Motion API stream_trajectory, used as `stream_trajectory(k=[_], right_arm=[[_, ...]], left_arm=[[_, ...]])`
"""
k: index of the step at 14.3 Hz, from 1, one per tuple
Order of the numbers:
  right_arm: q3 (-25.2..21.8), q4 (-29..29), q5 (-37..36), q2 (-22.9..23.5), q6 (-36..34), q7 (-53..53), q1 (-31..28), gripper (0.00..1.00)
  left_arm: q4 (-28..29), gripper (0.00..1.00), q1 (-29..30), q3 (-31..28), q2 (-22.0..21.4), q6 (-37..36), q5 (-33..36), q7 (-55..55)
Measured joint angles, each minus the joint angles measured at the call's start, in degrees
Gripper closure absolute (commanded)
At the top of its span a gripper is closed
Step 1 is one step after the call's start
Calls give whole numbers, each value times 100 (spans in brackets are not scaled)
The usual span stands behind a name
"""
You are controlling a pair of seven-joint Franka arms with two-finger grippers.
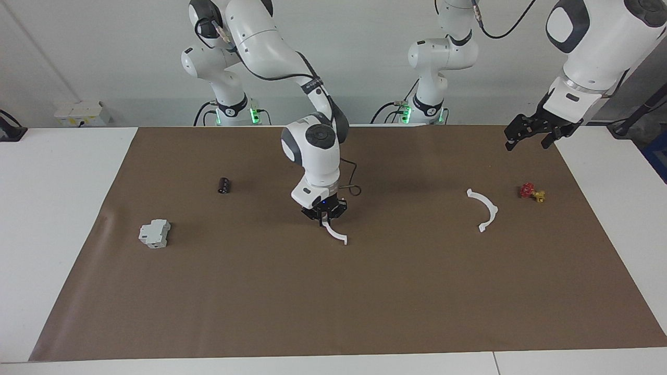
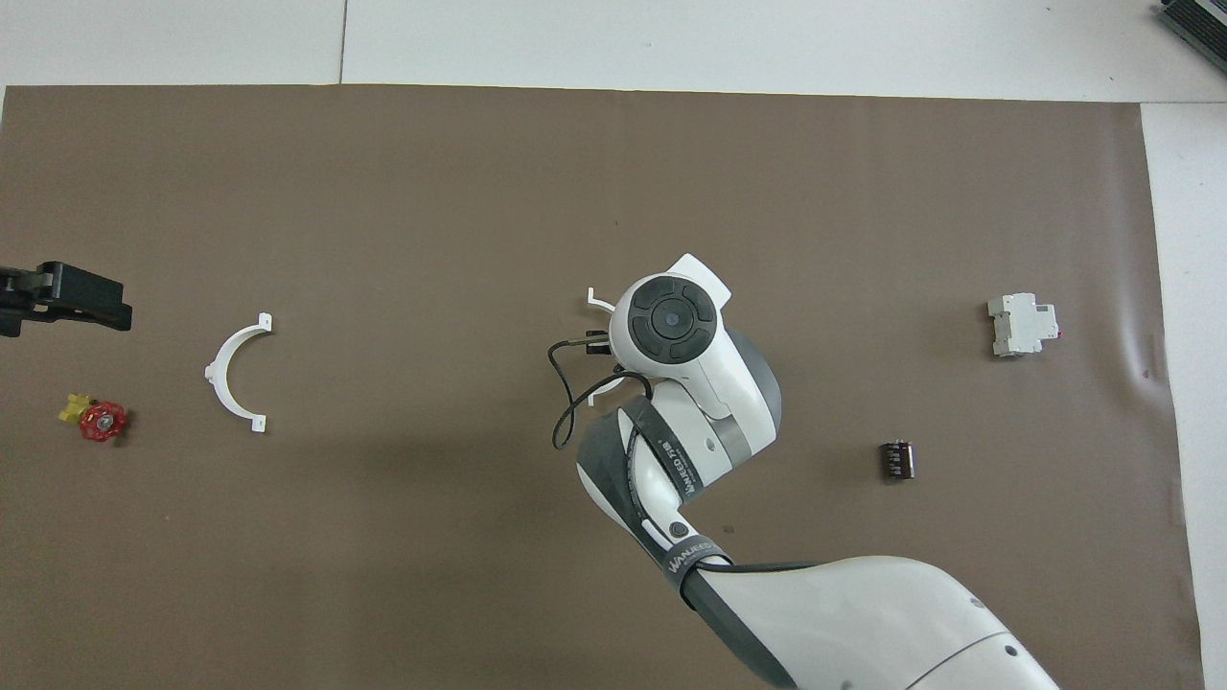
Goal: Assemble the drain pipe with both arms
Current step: 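Lower the half-ring onto the table and open the right gripper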
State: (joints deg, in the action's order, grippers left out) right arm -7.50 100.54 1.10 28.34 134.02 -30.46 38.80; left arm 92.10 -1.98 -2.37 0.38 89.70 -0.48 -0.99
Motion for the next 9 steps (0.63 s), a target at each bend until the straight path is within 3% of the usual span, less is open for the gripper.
stream_trajectory(k=[9], right_arm=[[5,85,-13,46,169,185,58,100]], left_arm=[[23,0,0,0,0,27,0,0]])
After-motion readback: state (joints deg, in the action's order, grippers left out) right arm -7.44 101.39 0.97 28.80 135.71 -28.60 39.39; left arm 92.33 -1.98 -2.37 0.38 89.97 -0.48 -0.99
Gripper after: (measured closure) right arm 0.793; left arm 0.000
